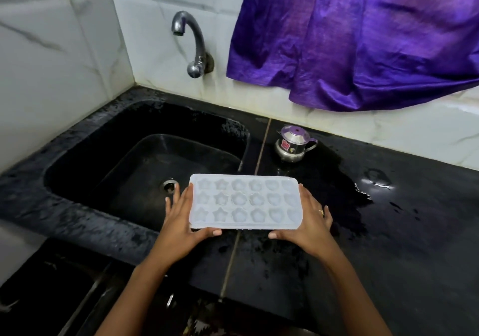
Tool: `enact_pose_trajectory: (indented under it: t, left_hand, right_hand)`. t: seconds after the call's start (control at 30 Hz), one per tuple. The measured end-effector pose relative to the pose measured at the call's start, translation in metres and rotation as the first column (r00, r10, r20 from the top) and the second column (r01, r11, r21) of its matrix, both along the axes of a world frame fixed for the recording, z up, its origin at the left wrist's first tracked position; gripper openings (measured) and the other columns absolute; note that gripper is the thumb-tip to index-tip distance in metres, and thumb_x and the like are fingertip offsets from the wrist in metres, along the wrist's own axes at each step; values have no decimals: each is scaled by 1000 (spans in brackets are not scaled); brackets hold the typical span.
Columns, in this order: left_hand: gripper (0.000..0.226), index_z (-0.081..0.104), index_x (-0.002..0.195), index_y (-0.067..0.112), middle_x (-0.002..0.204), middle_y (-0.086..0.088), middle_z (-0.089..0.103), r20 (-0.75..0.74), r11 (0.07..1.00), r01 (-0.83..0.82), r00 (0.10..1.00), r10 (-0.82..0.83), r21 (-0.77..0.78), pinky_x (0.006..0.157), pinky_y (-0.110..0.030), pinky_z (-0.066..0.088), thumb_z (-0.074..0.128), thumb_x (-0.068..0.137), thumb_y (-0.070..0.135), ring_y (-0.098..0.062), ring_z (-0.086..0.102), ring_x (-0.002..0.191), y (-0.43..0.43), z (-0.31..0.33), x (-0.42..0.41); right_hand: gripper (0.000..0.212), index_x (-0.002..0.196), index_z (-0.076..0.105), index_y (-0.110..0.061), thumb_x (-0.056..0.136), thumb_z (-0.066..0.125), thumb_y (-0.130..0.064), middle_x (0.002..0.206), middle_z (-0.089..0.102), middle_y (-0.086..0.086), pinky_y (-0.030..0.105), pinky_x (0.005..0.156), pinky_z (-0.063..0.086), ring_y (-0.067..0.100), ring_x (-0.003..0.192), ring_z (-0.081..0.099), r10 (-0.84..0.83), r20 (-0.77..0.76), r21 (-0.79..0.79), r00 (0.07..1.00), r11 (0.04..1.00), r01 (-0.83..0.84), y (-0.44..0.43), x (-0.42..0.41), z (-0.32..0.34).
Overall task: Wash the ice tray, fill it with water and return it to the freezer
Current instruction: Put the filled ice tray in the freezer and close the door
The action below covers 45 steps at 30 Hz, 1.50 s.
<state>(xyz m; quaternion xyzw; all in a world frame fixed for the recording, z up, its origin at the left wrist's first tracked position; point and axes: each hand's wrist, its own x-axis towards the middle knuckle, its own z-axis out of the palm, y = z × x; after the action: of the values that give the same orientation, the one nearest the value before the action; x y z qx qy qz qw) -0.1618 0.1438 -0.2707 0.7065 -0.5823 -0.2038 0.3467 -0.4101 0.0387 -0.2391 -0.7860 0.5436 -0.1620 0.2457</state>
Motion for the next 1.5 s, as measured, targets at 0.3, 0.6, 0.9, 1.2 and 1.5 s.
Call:
enact_pose_trajectory:
  t: [0.3,0.6,0.9,1.2,1.5]
  left_hand:
    - [117,-7,141,37,153,17,-5,22,994,-107,994,106,3,105,-15,-26,39,50,95,2,-28,137,75,9,27]
    - [118,-7,143,35,149,25,-9,9,965,-263,965,263,7,104,-15,-26,43,53,92,2,-28,136,156,13,33]
    - [125,-10,146,26,155,13,-9,21,845,-535,845,535,7,105,-15,-26,40,53,94,3,-28,136,225,11,4]
    - [123,-8,144,27,155,10,-4,-6,631,-775,632,775,-28,105,-12,-24,39,53,94,7,-27,135,282,5,-58]
    - [116,-8,140,35,151,18,-3,2,388,-921,388,922,-26,106,-13,-23,40,53,94,5,-26,136,339,2,-130]
  right_hand:
    - [130,148,9,-27,46,85,-54,157,10,-7,46,113,-12,12,144,6,106,-5,30,994,994,-106,49,37,8]
    - [130,148,11,-27,45,85,-54,156,14,-6,48,114,-8,15,143,10,284,19,10,959,959,-284,90,70,6]
    - [137,147,9,-31,29,61,-76,154,13,-11,48,114,-9,11,142,11,545,37,-7,838,838,-545,111,96,11]
    - [139,148,7,-29,29,60,-77,156,10,-9,46,114,-12,7,143,6,786,15,0,618,618,-786,128,111,13]
    - [136,148,7,-29,39,82,-60,155,9,-10,42,114,-12,8,142,6,933,5,14,360,360,-933,175,118,9]
